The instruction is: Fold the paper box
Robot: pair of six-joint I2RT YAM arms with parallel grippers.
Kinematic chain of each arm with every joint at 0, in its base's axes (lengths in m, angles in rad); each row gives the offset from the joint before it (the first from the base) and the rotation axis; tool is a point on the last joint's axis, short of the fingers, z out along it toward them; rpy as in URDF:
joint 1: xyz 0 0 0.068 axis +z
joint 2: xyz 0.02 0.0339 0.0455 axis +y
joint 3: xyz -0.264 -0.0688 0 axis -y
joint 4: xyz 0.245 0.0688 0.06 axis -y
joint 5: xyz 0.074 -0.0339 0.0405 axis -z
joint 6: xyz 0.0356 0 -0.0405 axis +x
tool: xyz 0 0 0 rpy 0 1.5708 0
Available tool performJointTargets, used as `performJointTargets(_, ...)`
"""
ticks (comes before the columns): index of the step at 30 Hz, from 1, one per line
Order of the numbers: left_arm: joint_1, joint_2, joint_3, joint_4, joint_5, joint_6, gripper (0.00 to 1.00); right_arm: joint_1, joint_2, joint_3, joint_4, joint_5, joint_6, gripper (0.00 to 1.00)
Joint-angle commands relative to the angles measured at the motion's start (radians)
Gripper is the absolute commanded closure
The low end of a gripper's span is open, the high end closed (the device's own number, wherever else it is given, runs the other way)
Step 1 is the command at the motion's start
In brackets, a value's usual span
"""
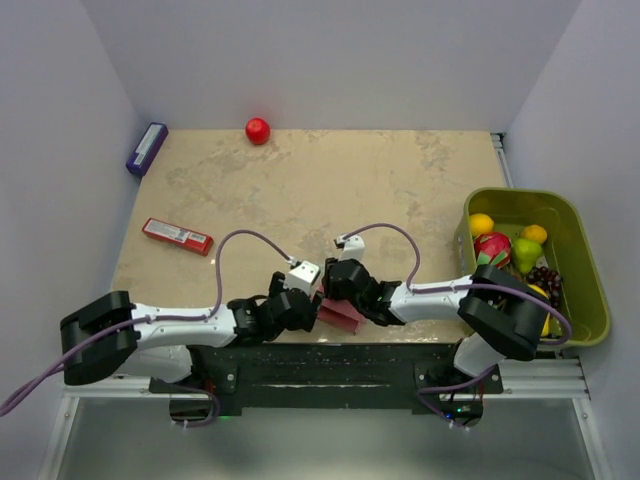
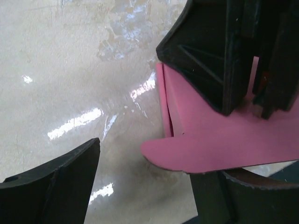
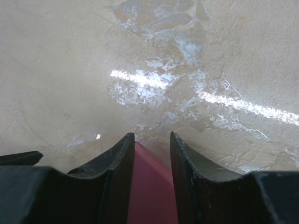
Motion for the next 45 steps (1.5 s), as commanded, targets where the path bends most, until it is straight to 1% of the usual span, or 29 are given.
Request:
performJointTargets(1, 0.0, -0.093, -0.03, -0.025, 0.079, -0.024, 0.21, 0.007, -0.01, -0.044, 0.059, 0.026, 0.043, 0.6)
performJointTargets(4, 0.0, -0.097, -0.038, -0.048, 0.092, -0.035, 0.2, 0.009, -0.007, -0.062, 0.079, 0.039, 0.052, 0.6)
performJointTargets(8, 0.0, -0.101, -0.049, -0.04, 0.109, -0.035, 0.18, 0.007, 0.014, -0.045, 0.078, 0.026, 0.049, 0.6)
performJointTargets(12, 0.0, -0.133, -0.05, -0.043, 0.143, -0.029, 0.17, 0.007, -0.003, -0.021, 0.032, 0.015, 0.028, 0.56)
performJointTargets(17, 0.0, -0.227, -0.061, -0.081, 0.218, -0.001, 0.13, 0.006, -0.069, 0.018, -0.045, 0.024, -0.008, 0.5)
performJointTargets(18, 0.0, -0.26, -0.064, -0.091, 0.229, 0.0, 0.1, 0.004, -0.076, 0.021, -0.053, 0.024, -0.014, 0.48)
performJointTargets(22, 0.0, -0.34, -0.067, -0.144, 0.292, -0.001, 0.06, 0.0, -0.122, 0.039, -0.109, 0.029, -0.032, 0.43)
performJointTargets(26, 0.002, -0.429, -0.044, -0.222, 0.309, -0.027, 0.05, -0.002, -0.199, 0.056, -0.166, 0.029, -0.057, 0.39)
performJointTargets(29, 0.006, -0.515, -0.012, -0.247, 0.289, -0.067, 0.01, -0.002, -0.253, 0.051, -0.214, 0.016, -0.063, 0.38)
performJointTargets(30, 0.012, -0.544, -0.001, -0.255, 0.281, -0.075, 0.0, -0.002, -0.292, 0.05, -0.249, 0.015, -0.068, 0.38)
performJointTargets(33, 0.076, -0.57, 0.027, -0.252, 0.289, -0.096, 0.0, 0.0, -0.377, 0.029, -0.322, -0.01, -0.051, 0.39)
performJointTargets(34, 0.131, -0.569, 0.028, -0.237, 0.325, -0.098, 0.0, 0.001, -0.401, 0.01, -0.342, -0.019, -0.042, 0.39)
performJointTargets(35, 0.161, -0.566, 0.022, -0.199, 0.35, -0.096, 0.01, 0.003, -0.424, -0.001, -0.355, -0.025, -0.037, 0.41)
performJointTargets(37, 0.231, -0.534, 0.013, -0.155, 0.413, -0.095, 0.05, 0.006, -0.489, -0.022, -0.404, -0.034, -0.02, 0.44)
performJointTargets(40, 0.253, -0.46, 0.016, -0.067, 0.433, -0.084, 0.07, 0.015, -0.561, -0.047, -0.457, -0.06, 0.001, 0.5)
performJointTargets(41, 0.255, -0.439, 0.014, -0.048, 0.437, -0.081, 0.07, 0.021, -0.578, -0.053, -0.465, -0.072, 0.007, 0.54)
performJointTargets(45, 0.258, -0.336, 0.011, -0.003, 0.457, -0.069, 0.07, 0.053, -0.613, -0.076, -0.491, -0.119, 0.04, 0.6)
